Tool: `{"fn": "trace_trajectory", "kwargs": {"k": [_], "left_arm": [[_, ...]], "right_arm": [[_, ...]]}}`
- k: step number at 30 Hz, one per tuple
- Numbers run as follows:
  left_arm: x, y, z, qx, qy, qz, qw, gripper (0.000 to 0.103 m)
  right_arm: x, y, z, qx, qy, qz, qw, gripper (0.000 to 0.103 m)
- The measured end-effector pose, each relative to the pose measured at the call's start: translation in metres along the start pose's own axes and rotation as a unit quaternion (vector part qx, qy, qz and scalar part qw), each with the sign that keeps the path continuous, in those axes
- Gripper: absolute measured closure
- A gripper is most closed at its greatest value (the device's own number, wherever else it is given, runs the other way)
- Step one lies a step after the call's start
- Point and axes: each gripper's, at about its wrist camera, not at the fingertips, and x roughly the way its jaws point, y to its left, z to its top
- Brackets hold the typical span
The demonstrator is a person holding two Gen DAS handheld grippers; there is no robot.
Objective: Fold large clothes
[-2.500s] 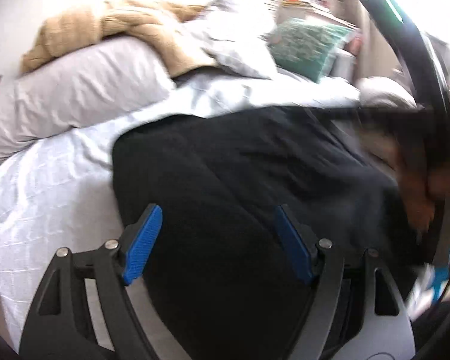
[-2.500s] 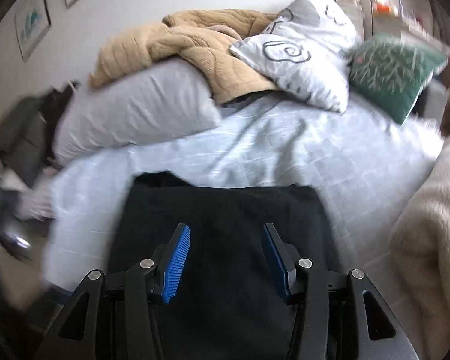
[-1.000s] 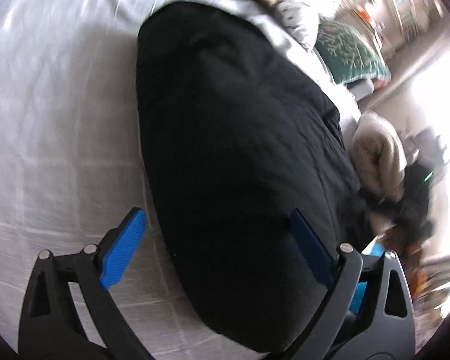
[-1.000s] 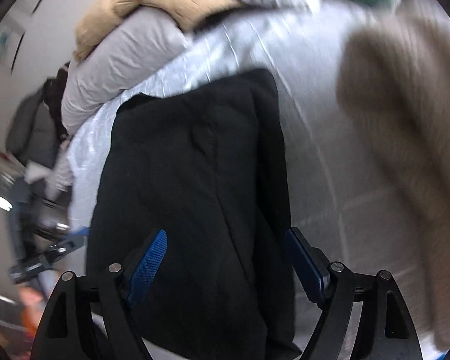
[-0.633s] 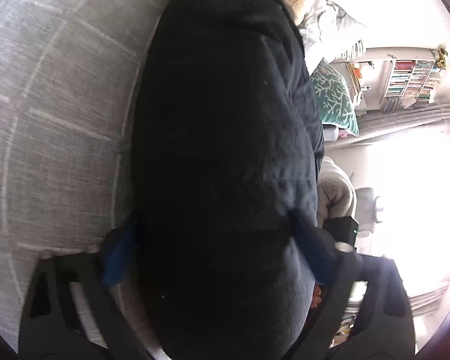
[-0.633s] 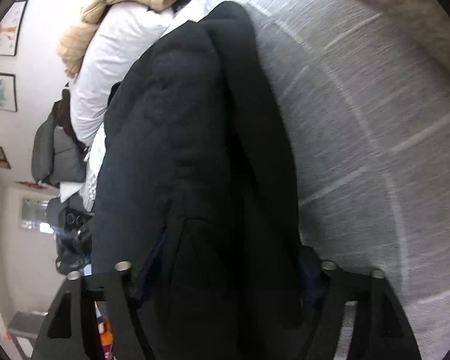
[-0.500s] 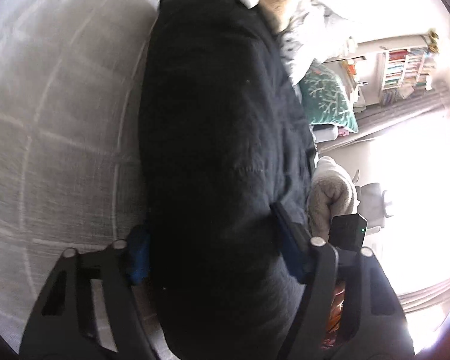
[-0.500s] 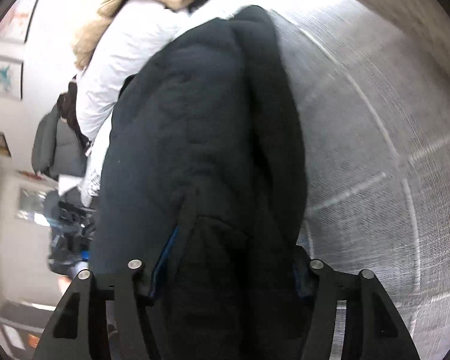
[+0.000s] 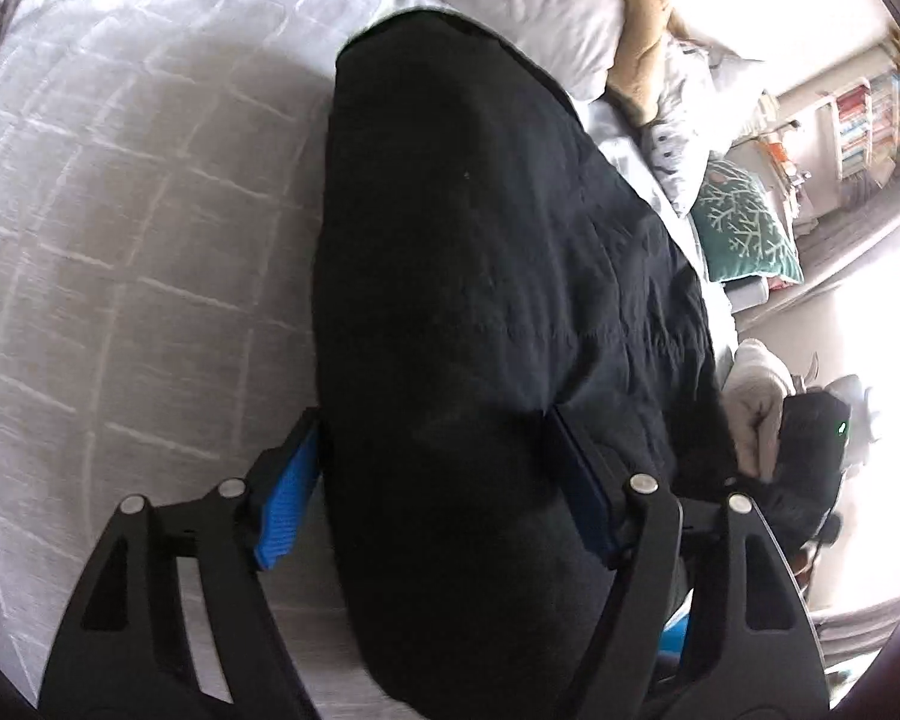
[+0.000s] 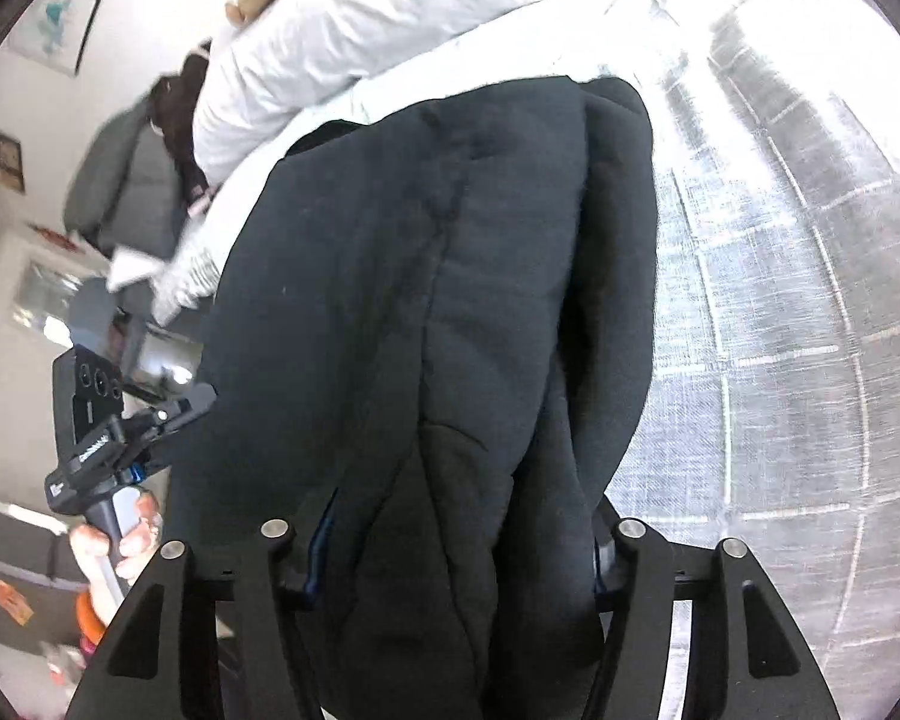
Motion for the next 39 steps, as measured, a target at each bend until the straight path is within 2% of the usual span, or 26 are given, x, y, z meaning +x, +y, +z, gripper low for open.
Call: {"fn": "trace_trajectory", "kwargs": {"k": [5,7,10,11,12,13,14,15,17,20,21,23,26,28,29,30,31,32,33,34,36,39], "left_arm": [[-0.040,-0.017,-0.017,0.087,-0.042,0.043,0.9944,0.029],[-0.054,-0.029,-0.023,0.125,-0.056,0.043,0.9897,0.032],[-0.061,-0.056,-0.034,0.173,-0.066,0.017,0.9825,0.054],[-0.060,-0.060,-0.036,0.183,-0.065,0.006,0.9809,0.065],[-0.056,-0.068,-0.042,0.197,-0.058,-0.010,0.9787,0.073],[-0.049,-0.074,-0.046,0.208,-0.049,-0.020,0.9766,0.076],[-0.038,-0.079,-0.053,0.223,-0.028,-0.025,0.9742,0.084],[-0.027,-0.080,-0.060,0.229,-0.017,-0.013,0.9732,0.085],[-0.010,-0.075,-0.070,0.237,-0.006,0.007,0.9714,0.086],[0.010,-0.060,-0.077,0.229,0.009,0.010,0.9734,0.092],[0.012,-0.057,-0.076,0.219,0.017,0.007,0.9755,0.099],[0.012,-0.056,-0.074,0.200,0.018,0.002,0.9796,0.099],[0.002,-0.060,-0.075,0.192,0.003,0.013,0.9813,0.099],[-0.006,-0.068,-0.081,0.184,-0.004,0.020,0.9826,0.095],[-0.013,-0.071,-0.085,0.185,-0.006,0.023,0.9824,0.085],[-0.018,-0.078,-0.088,0.189,-0.011,0.029,0.9815,0.070],[-0.021,-0.085,-0.092,0.194,-0.019,0.041,0.9799,0.062],[-0.028,-0.096,-0.097,0.204,-0.033,0.067,0.9761,0.046],[-0.033,-0.104,-0.102,0.212,-0.047,0.087,0.9721,0.033],[-0.037,-0.110,-0.105,0.218,-0.056,0.104,0.9687,0.030],[-0.040,-0.125,-0.111,0.223,-0.064,0.131,0.9640,0.028],[-0.046,-0.128,-0.117,0.206,-0.061,0.158,0.9637,0.023]], "right_arm": [[-0.035,0.001,-0.017,-0.022,-0.028,-0.006,0.999,0.038],[-0.054,0.005,-0.027,-0.033,-0.043,-0.004,0.999,0.038],[-0.079,0.030,-0.037,-0.065,-0.085,0.017,0.994,0.046],[-0.082,0.037,-0.040,-0.076,-0.093,0.022,0.993,0.048],[-0.083,0.048,-0.043,-0.090,-0.099,0.025,0.991,0.052],[-0.080,0.058,-0.045,-0.102,-0.099,0.022,0.990,0.057],[-0.076,0.063,-0.046,-0.111,-0.096,0.016,0.989,0.059],[-0.070,0.067,-0.050,-0.124,-0.091,0.002,0.988,0.066],[-0.057,0.059,-0.057,-0.121,-0.075,-0.030,0.989,0.071],[-0.026,0.021,-0.061,-0.066,-0.024,-0.089,0.994,0.100],[-0.013,0.006,-0.063,-0.048,-0.006,-0.100,0.994,0.103],[0.001,-0.021,-0.068,-0.013,0.012,-0.079,0.997,0.103],[0.000,-0.021,-0.071,-0.012,-0.005,-0.081,0.997,0.103],[-0.010,-0.010,-0.079,-0.031,-0.017,-0.089,0.995,0.098],[-0.018,-0.004,-0.084,-0.037,-0.021,-0.090,0.995,0.095],[-0.026,0.003,-0.088,-0.042,-0.027,-0.091,0.995,0.087],[-0.033,0.009,-0.091,-0.047,-0.033,-0.095,0.994,0.080],[-0.040,0.014,-0.094,-0.055,-0.040,-0.102,0.992,0.076],[-0.048,0.021,-0.099,-0.064,-0.050,-0.116,0.990,0.067],[-0.053,0.027,-0.103,-0.071,-0.058,-0.126,0.988,0.057],[-0.065,0.040,-0.113,-0.084,-0.077,-0.148,0.982,0.049],[-0.077,0.054,-0.129,-0.096,-0.098,-0.174,0.975,0.045]]}}
